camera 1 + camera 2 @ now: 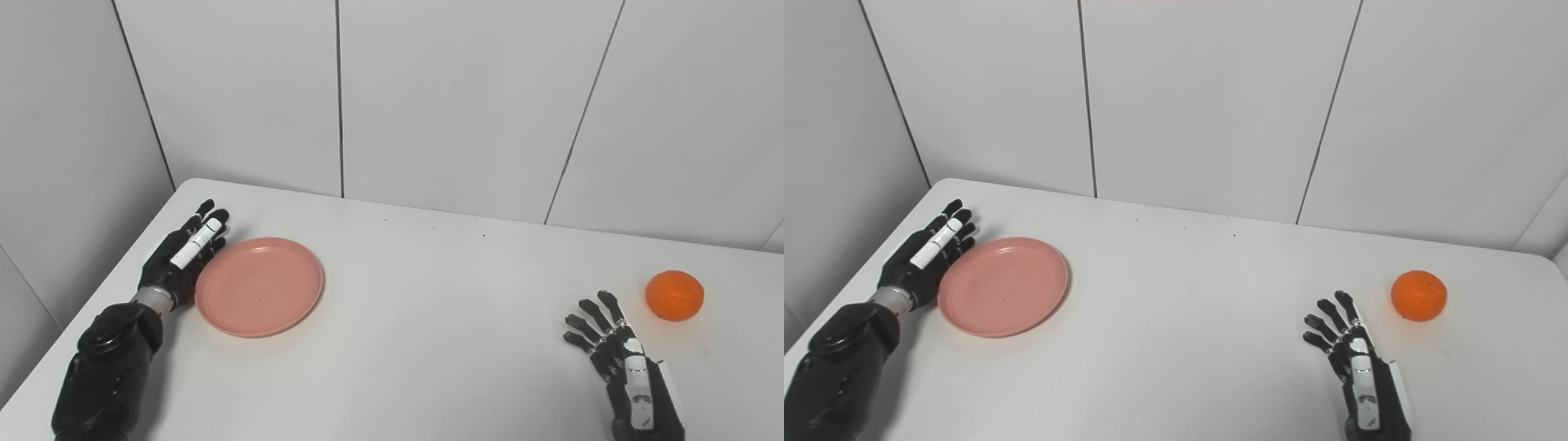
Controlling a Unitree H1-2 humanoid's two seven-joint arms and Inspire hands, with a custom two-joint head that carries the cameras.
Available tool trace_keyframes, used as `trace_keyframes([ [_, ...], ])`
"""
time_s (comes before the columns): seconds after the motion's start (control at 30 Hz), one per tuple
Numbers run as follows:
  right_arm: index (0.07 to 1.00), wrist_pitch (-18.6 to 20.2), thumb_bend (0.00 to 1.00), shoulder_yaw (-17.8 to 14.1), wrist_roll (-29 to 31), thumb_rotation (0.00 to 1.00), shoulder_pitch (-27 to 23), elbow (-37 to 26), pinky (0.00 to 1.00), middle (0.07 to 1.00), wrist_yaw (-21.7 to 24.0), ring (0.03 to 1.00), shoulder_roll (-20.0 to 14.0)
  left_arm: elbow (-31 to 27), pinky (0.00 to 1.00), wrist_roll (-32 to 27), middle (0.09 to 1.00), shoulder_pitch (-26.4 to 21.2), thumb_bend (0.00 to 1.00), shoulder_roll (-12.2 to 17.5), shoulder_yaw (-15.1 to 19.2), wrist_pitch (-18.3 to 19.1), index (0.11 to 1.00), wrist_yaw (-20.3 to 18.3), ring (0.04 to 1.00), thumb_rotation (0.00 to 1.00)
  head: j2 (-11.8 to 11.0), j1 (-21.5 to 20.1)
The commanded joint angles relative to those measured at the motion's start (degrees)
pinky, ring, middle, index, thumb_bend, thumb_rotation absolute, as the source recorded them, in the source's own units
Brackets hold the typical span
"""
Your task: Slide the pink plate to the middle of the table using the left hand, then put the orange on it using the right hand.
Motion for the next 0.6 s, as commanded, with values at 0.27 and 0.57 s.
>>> trace_keyframes([
  [0.27, 0.946, 0.39, 0.71, 1.1, -0.06, 1.0, 3.7, 3.1, 0.78, 0.895, -0.69, 0.823, 2.15, -0.42, 0.98, 2.09, 0.999, -0.19, 0.7, -3.02, -1.74, -1.73, 1.0, 1.84, 0.962, 0.51, 0.2, -0.02],
  [0.57, 0.947, 0.06, 0.71, 1.13, -0.77, 1.0, 3.47, 3.52, 0.77, 0.895, -1.07, 0.816, 2.37, -0.64, 0.82, 4.3, 0.951, 0.34, 0.71, -6.32, -3.36, -6.43, 1.0, 4.07, 0.878, 0.49, 0.21, -0.08],
])
